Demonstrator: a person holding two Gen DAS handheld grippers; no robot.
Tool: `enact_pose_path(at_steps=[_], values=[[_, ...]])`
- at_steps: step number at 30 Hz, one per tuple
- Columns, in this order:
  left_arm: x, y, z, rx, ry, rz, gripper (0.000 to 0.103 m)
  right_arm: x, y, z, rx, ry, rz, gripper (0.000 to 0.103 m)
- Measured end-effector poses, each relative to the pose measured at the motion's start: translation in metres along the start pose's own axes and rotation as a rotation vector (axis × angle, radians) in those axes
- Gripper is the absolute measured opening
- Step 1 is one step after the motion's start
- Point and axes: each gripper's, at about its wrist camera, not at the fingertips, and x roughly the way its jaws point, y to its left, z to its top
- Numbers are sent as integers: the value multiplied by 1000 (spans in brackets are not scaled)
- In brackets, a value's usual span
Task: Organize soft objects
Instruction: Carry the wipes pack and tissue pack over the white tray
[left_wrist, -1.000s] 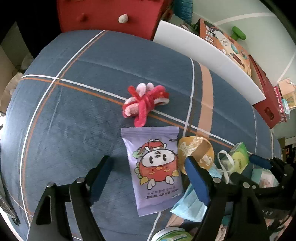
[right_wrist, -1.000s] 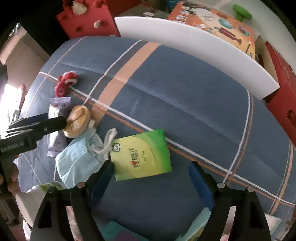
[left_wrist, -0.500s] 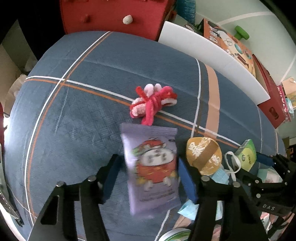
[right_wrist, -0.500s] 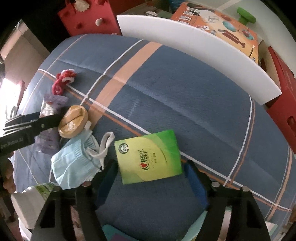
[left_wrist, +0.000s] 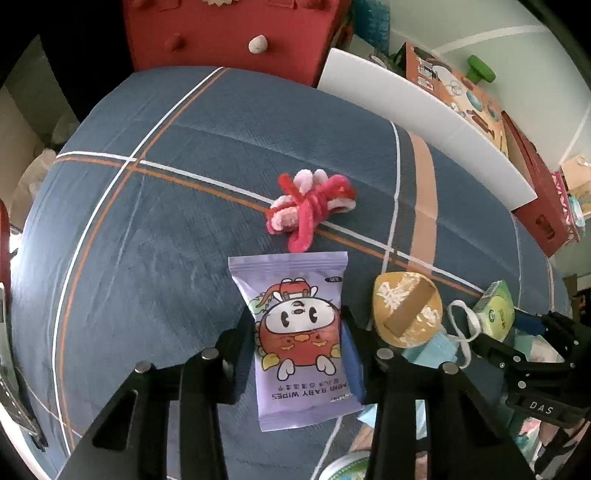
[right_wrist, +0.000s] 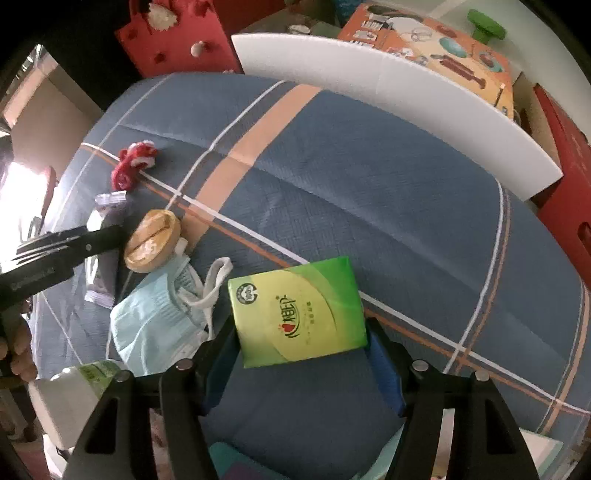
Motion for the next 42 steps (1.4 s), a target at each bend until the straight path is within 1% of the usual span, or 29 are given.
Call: enact_pose_path(at_steps=[6,11,14,17,19,21,24,25,27,29,33,36,40,42], values=[[-25,-3,-7,-11,-27,-9,43,-32,-3,-13,25,-50,18,69],[-64,-13,-20,6,-77,-16,43,-69,-6,-34,60,-108,19,69],[-89,-18,-31,26,-112,-20,43,-92,-10,-50,75,-124,-11,69],[-108,-30,-44,46,-135,-33,43,-116,-11,-73,94,-159,-21,69],[-121,-42,-55,70,-153,-35,43,-130,-16,-83,114,-178,-10,69],[-136,-56,-65,100,-170,-46,43,-142,-18,-93,135,-197,-16,69],[-148,-78,-79,132,-180,-85,43,-158,-18,-113,151,-223,-41,69],[-151,-85,-84,141,-178,-104,43,-163,-19,-122,159,-240,-34,69],[-159,-102,-94,164,-180,-127,43,-168,-22,-137,187,-254,-10,69],[-164,-116,-103,189,-190,-132,43,-172,-24,-150,205,-266,-16,69],[-172,-145,-122,238,-206,-151,43,-180,-32,-180,254,-302,-82,69],[-175,-166,-137,276,-222,-159,43,-182,-43,-201,317,-319,-97,69],[-169,-191,-155,327,-232,-157,43,-176,-56,-230,414,-319,-136,69],[-163,-203,-164,350,-228,-170,43,-169,-63,-244,457,-320,-155,69]])
